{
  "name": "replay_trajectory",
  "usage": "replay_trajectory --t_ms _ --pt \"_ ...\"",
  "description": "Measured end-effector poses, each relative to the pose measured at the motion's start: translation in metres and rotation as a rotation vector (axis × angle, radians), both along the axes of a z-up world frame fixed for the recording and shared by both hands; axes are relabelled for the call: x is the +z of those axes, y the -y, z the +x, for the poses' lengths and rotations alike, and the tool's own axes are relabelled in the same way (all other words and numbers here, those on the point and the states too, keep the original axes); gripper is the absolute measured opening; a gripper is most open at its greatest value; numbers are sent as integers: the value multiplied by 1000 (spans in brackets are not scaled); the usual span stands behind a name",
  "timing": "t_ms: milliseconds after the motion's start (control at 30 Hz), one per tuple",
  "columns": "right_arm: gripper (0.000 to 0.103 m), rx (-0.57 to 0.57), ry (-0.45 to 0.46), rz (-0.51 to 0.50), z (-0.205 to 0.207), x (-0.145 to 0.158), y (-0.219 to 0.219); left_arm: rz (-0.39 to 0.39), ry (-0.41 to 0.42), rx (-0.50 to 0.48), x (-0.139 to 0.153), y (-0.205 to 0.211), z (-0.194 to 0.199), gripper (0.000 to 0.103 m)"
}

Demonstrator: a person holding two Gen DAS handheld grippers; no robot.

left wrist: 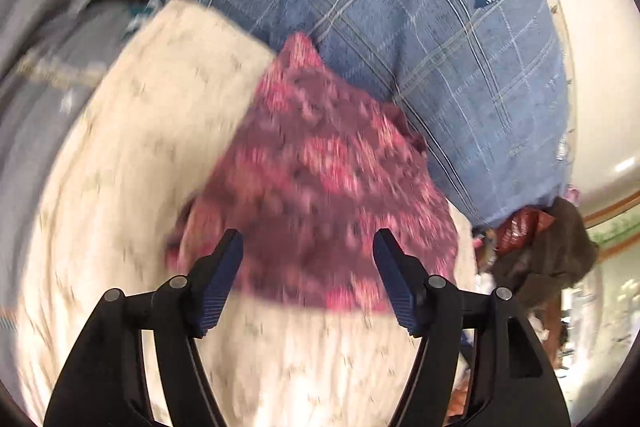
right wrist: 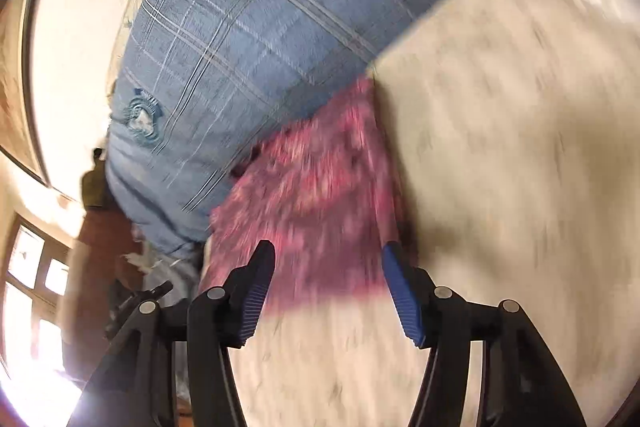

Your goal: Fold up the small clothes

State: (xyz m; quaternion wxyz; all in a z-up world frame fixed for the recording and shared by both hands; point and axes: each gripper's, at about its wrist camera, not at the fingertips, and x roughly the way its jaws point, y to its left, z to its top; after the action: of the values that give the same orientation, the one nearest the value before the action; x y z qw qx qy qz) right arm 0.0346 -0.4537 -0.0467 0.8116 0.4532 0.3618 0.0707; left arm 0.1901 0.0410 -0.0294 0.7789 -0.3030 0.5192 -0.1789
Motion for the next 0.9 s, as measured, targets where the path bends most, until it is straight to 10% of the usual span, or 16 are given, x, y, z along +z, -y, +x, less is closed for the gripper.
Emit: replay_trajectory --t_ms 267,333,433,633,767,900 --pt "58 -147 -2 126 25 -26 -1 -180 -134 93 -51 13 -6 67" --pt "37 -194 -12 125 34 -29 -1 -205 -124 137 -50 11 5 65" --pt "9 -170 -34 138 45 -30 6 -190 -141 144 -48 15 19 5" --pt "4 -115 182 40 14 31 37 -177 -32 127 -13 21 -11 5" --pt "5 -96 27 -50 14 -6 52 -97 -121 124 -46 33 -9 5" --pt "19 -91 -50 -145 7 -20 42 -204 -189 142 -60 10 -14 6"
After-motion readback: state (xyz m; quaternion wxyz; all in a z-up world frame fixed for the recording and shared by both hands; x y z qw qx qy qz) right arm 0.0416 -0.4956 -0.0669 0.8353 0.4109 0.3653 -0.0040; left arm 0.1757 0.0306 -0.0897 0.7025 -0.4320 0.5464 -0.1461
